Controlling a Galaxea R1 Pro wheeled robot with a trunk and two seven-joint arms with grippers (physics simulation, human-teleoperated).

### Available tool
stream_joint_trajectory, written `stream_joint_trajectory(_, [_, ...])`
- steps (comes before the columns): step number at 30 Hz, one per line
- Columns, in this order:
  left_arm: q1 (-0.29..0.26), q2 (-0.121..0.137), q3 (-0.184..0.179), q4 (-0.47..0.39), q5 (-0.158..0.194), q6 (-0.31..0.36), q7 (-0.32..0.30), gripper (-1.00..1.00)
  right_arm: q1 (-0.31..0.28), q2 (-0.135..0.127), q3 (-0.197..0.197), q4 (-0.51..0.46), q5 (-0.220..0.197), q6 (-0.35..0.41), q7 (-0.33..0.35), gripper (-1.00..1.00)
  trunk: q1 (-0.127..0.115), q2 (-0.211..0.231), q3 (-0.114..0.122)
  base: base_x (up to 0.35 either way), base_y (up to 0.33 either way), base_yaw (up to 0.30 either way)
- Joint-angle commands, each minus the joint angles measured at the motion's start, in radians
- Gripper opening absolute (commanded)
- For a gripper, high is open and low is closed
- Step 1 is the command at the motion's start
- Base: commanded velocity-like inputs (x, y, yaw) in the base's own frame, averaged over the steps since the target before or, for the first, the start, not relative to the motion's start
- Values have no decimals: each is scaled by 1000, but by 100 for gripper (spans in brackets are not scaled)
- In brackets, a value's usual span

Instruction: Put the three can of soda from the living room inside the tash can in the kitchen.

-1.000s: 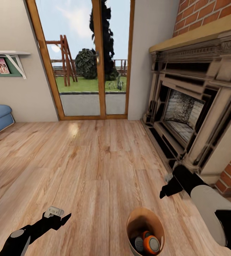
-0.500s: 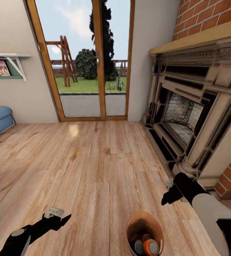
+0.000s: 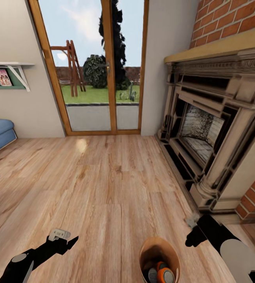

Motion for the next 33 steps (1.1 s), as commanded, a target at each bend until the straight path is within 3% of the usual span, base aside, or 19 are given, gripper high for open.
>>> stream_joint_trajectory(1, [0, 0, 0, 0, 0, -10, 0, 100, 11, -3, -3, -3, 0, -16, -5, 100, -4, 7, 3, 0, 0, 0])
stream_joint_trajectory(11, [9, 1, 2, 18, -1, -77, 8, 100, 101, -17, -91, -16, 0, -118, -25, 100, -42, 77, 35, 0, 0, 0])
stream_joint_trajectory(17, [21, 2, 4, 91, 1, -165, 34, 100, 148, -21, -105, -16, 0, -189, -74, 100, -65, 119, 53, 0, 0, 0])
stream_joint_trajectory(20, [30, 3, 4, 156, 5, -226, 72, 100, 201, -21, -108, -16, 0, -224, -124, 100, -77, 140, 63, 0, 0, 0])
stream_joint_trajectory(27, [61, 11, 6, 256, 7, -317, 91, 100, 275, -19, -116, -14, -4, -300, -152, 100, -104, 189, 85, 0, 0, 0])
stream_joint_trajectory(31, [67, 15, 8, 349, 11, -396, 97, 100, 330, -12, -181, -13, -34, -374, -179, 100, -119, 217, 97, 0, 0, 0])
stream_joint_trajectory(33, [73, 18, 9, 401, 13, -426, 132, 100, 359, -10, -214, -5, -47, -419, -197, 100, -127, 231, 104, 0, 0, 0])
